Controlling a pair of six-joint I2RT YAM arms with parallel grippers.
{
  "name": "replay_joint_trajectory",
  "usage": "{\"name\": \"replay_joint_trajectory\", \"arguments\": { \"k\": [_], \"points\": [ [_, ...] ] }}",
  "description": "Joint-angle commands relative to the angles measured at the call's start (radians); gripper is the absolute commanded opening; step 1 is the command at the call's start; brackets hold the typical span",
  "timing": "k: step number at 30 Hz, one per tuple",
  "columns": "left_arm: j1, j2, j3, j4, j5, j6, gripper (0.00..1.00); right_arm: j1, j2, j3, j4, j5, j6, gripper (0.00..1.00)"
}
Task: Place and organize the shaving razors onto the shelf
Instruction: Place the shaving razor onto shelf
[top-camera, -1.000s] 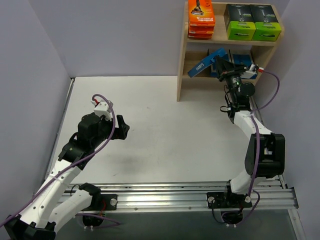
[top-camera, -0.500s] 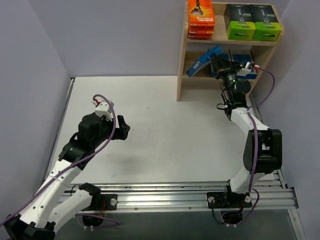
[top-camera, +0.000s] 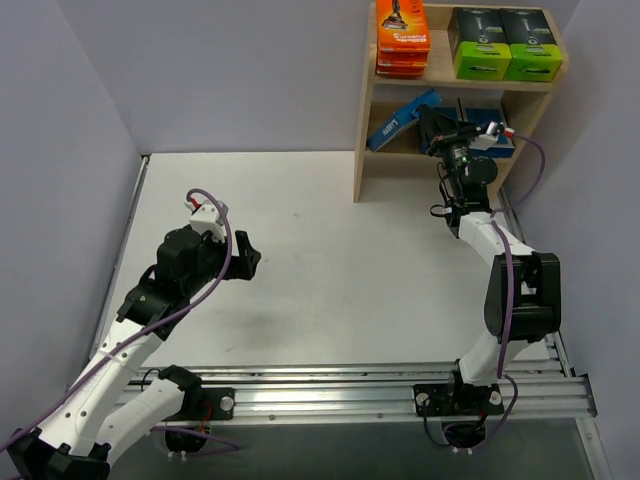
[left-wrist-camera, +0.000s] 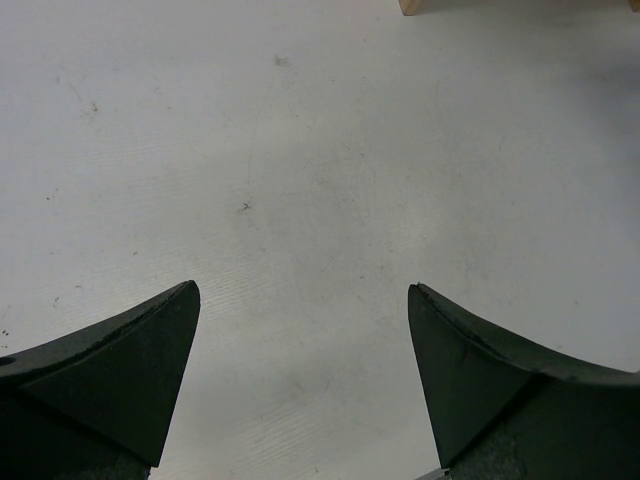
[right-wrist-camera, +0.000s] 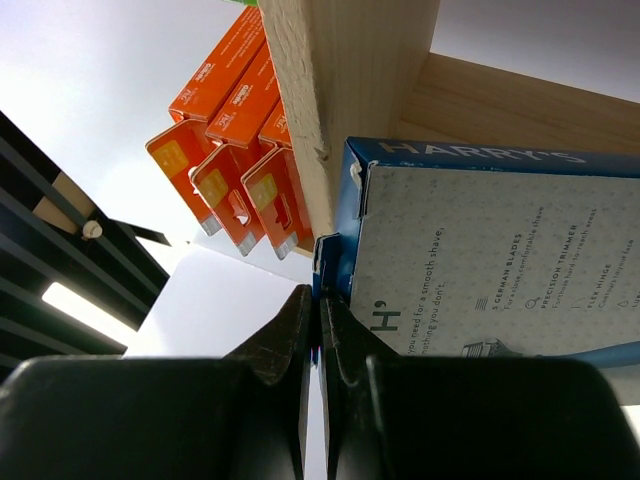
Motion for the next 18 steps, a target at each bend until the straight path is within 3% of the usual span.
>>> {"name": "replay_joint_trajectory", "arguments": {
  "k": [1, 18],
  "points": [
    [-0.01, -0.016, 0.009, 0.023, -0.006, 0.001, 0.94, 0.006, 0.001, 0.027, 0.112, 0.006, -0.003, 0.0],
    [-0.015, -0.023, 0.007, 0.025, -0.007, 0.001, 0.94, -0.014, -0.154, -0.227, 0.017, 0.014, -0.098, 0.0]
  ]
}}
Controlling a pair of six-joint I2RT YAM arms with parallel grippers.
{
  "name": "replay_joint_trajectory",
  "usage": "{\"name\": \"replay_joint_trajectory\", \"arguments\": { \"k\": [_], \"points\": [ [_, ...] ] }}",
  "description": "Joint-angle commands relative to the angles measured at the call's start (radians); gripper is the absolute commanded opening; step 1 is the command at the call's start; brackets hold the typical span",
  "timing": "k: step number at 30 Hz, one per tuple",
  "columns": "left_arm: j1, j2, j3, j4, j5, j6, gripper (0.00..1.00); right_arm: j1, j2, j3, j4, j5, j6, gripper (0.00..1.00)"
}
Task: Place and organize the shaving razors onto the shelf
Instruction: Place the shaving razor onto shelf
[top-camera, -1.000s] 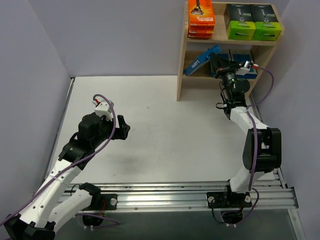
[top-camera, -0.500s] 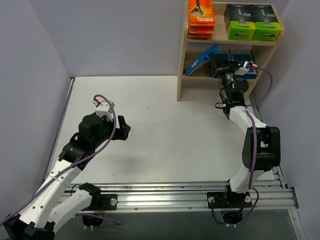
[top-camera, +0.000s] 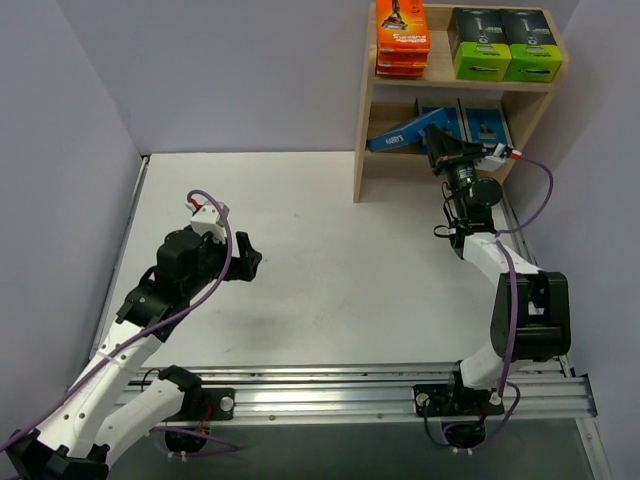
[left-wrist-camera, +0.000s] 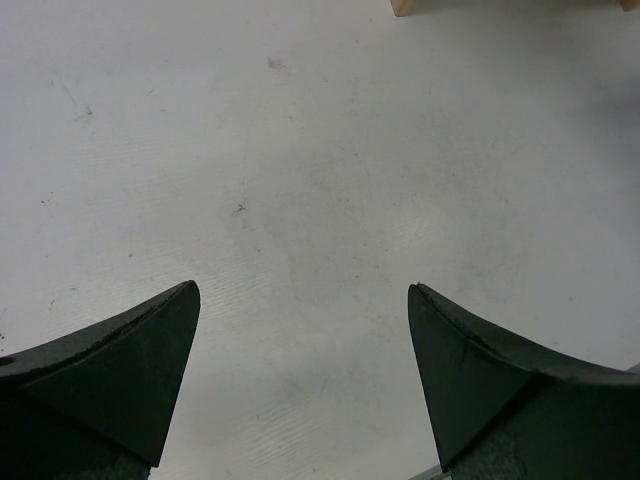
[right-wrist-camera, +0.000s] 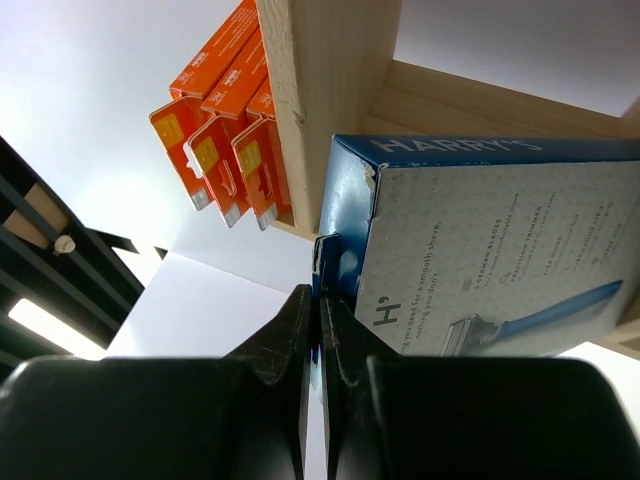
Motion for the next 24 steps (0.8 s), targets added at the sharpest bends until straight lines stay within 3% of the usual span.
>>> {"name": "replay_joint_trajectory", "arguments": {
  "k": [1, 24],
  "points": [
    [-0.004, -0.017, 0.007, 0.023, -0.007, 0.001, 0.94, 0.0, -0.047, -0.05, -0.021, -0.021, -0.058, 0.0],
    [-0.003, -0.013, 0.007, 0.023, -0.004, 0.001, 0.94, -0.001, -0.237, -0.214, -0.245, 0.126, -0.209, 0.0]
  ]
}}
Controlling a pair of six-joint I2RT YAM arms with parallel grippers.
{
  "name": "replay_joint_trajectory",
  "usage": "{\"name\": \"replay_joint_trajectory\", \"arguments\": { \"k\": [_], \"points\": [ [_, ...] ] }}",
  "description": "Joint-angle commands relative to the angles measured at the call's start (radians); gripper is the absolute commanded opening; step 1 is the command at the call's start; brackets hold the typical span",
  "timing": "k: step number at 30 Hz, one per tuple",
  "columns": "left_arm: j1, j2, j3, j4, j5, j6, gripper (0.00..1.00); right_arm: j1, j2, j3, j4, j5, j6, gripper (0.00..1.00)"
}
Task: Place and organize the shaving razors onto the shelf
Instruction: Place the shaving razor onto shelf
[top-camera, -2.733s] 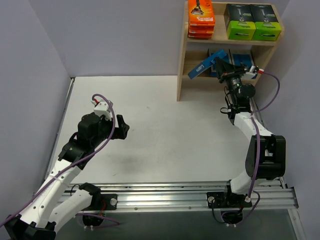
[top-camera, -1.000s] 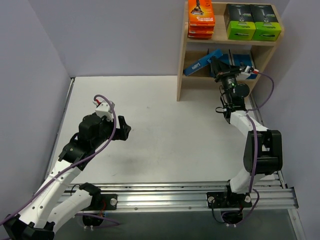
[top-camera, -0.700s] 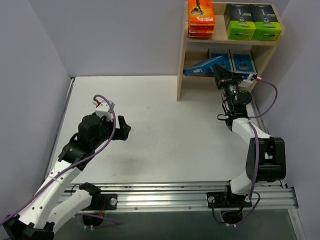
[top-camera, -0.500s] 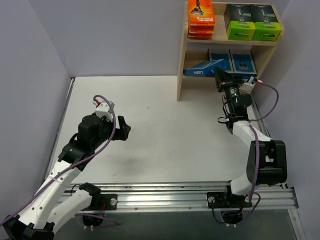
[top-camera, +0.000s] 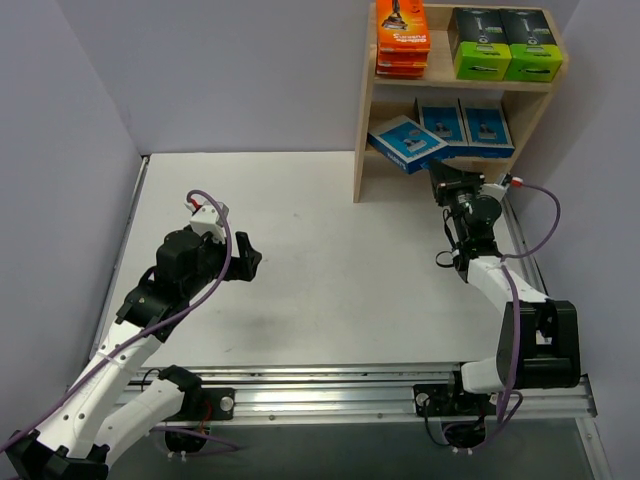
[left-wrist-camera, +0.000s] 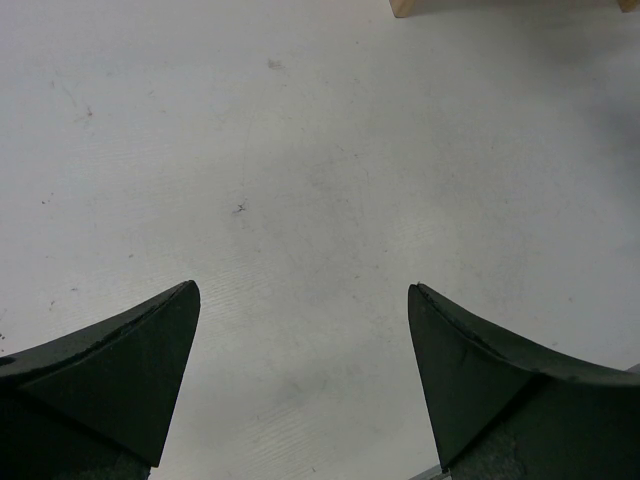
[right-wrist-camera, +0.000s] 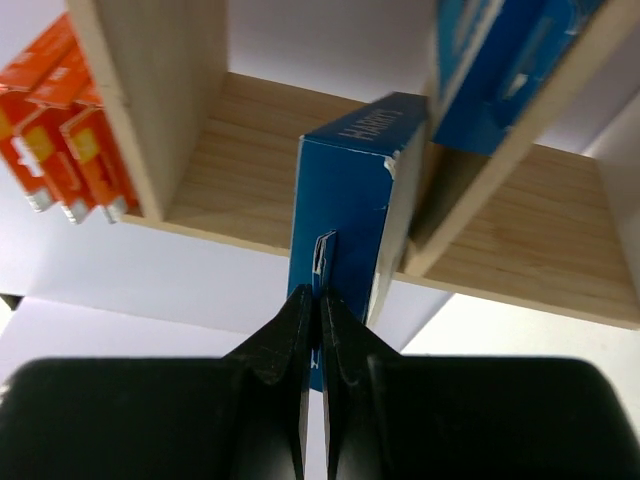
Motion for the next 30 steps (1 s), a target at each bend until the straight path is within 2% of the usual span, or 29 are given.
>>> {"name": "replay_joint_trajectory", "arguments": {
  "k": [1, 13, 21, 30],
  "points": [
    [-0.003, -0.009, 0.007, 0.024, -0.004, 0.001, 0.94, 0.012, -0.055, -0.002, -0.039, 0.038, -0.062, 0.0],
    [-0.003, -0.002, 0.007, 0.023, -0.004, 0.001, 0.94, 0.076, -0.047, -0.032, -0.045, 0.113, -0.087, 0.0],
    [-0.003, -0.004, 0.007, 0.021, -0.007, 0.001, 0.94, 0.144, -0.009, 0.007, -0.073, 0.132, -0.101, 0.0],
    [-0.003, -0.007, 0.009, 0.021, -0.012, 0.003, 0.94, 0.162, 0.06, 0.058, -0.072, 0.109, -0.084, 0.03]
  ]
}}
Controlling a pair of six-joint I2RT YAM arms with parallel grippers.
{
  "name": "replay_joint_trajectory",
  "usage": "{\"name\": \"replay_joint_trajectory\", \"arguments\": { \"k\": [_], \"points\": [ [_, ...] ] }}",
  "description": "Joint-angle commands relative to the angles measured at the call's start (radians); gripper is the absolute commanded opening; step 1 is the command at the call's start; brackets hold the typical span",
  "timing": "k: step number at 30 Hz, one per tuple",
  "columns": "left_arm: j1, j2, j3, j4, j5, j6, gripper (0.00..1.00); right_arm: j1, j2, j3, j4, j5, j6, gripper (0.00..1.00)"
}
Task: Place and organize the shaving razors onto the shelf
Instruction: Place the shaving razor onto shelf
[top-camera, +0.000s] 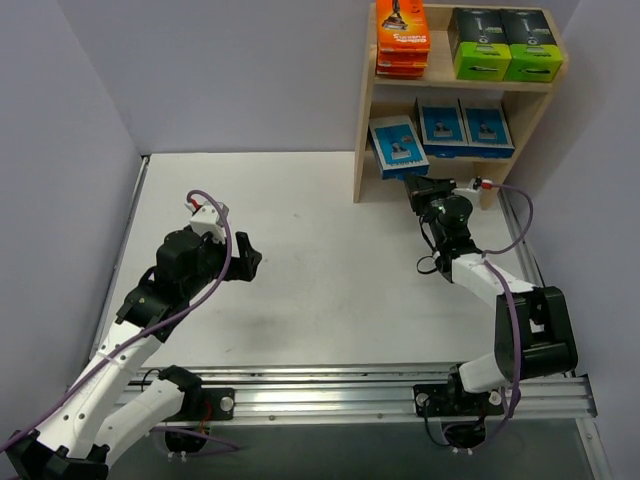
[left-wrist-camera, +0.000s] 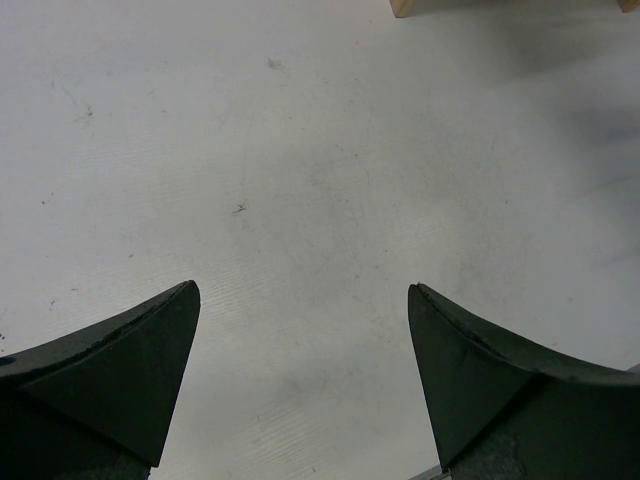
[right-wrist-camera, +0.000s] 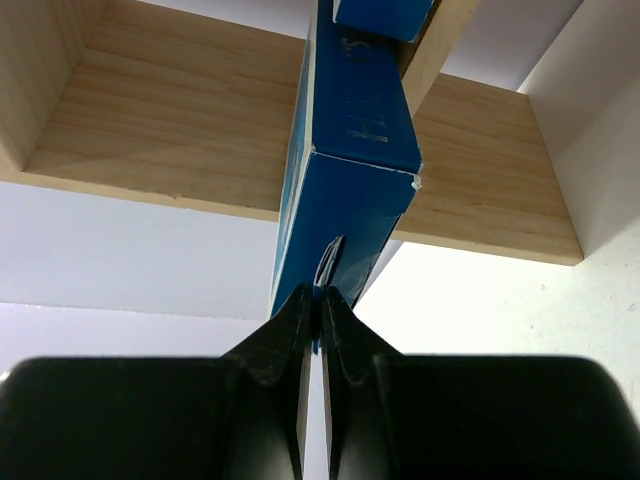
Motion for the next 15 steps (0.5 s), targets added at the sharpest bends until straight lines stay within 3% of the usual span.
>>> {"name": "replay_joint_trajectory", "arguments": {
  "k": [1, 15],
  "points": [
    [-0.003, -0.009, 0.009, 0.018, -0.013, 0.003, 0.94, 0.018, 0.018, 0.069, 0.044, -0.018, -0.002, 0.03],
    [-0.003, -0.013, 0.009, 0.017, -0.022, 0.003, 0.94, 0.038, 0.121, 0.178, 0.072, -0.041, 0.016, 0.06]
  ]
}}
